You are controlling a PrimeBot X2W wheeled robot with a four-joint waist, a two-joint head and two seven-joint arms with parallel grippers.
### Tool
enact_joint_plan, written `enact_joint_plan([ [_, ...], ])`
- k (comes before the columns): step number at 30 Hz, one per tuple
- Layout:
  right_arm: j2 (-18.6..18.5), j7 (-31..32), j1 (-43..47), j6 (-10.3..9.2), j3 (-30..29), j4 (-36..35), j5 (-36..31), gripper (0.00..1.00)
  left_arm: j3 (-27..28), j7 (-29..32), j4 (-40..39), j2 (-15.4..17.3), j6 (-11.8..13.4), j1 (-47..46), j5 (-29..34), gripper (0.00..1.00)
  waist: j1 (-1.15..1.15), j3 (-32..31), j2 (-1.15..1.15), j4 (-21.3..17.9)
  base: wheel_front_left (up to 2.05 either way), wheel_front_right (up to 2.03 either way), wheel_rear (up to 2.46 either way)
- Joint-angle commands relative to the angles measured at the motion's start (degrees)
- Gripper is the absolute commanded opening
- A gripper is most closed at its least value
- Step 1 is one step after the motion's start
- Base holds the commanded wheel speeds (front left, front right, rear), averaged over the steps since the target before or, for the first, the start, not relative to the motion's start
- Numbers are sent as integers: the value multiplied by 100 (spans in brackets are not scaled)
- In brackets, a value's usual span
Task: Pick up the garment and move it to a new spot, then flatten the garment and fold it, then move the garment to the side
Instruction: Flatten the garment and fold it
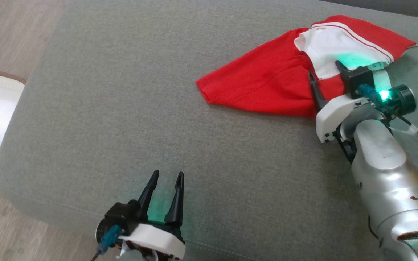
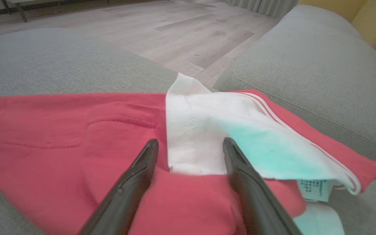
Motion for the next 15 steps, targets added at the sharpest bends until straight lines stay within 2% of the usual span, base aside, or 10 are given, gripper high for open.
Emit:
enact_joint_plan([
  [1, 99, -141, -252, -4, -17, -138, -96, 100, 160, -29, -183, 9, 5, -113, -12, 100, 0, 18, 0, -38, 0, 0, 0],
  [4, 112, -217, -288, -4, -142, -100, -232, 89, 129, -29, -201, 9, 0, -175, -7, 100, 0, 26, 0, -88, 0, 0, 0],
  [5, 118, -247, -314, -4, -227, -67, -304, 81, 108, -29, -198, 9, 3, -208, -13, 100, 0, 22, 0, -117, 0, 0, 0],
  [8, 125, -315, -365, -4, -366, -70, -369, 78, 96, -29, -210, 9, -1, -227, -10, 100, 0, 24, 0, -150, 0, 0, 0],
  [10, 127, -366, -391, -4, -375, -62, -363, 69, 89, -29, -215, 9, -4, -233, -8, 100, 0, 27, 0, -158, 0, 0, 0],
  [12, 128, -389, -408, -4, -370, -10, -337, 39, 81, -29, -205, 9, -6, -231, -12, 100, 0, 23, 0, -157, 0, 0, 0],
  [13, 128, -391, -418, -4, -377, 25, -338, 5, 79, -29, -191, 9, -9, -225, -16, 100, 0, 20, 0, -153, 0, 0, 0],
  [14, 128, -396, -431, -4, -395, 49, -328, 0, 80, -29, -176, 9, -12, -221, -20, 100, 0, 17, 0, -147, 0, 0, 0],
  [15, 129, -403, -453, -4, -414, 63, -324, 0, 86, -29, -165, 9, -12, -216, -27, 100, 0, 13, 0, -141, 0, 0, 0],
])
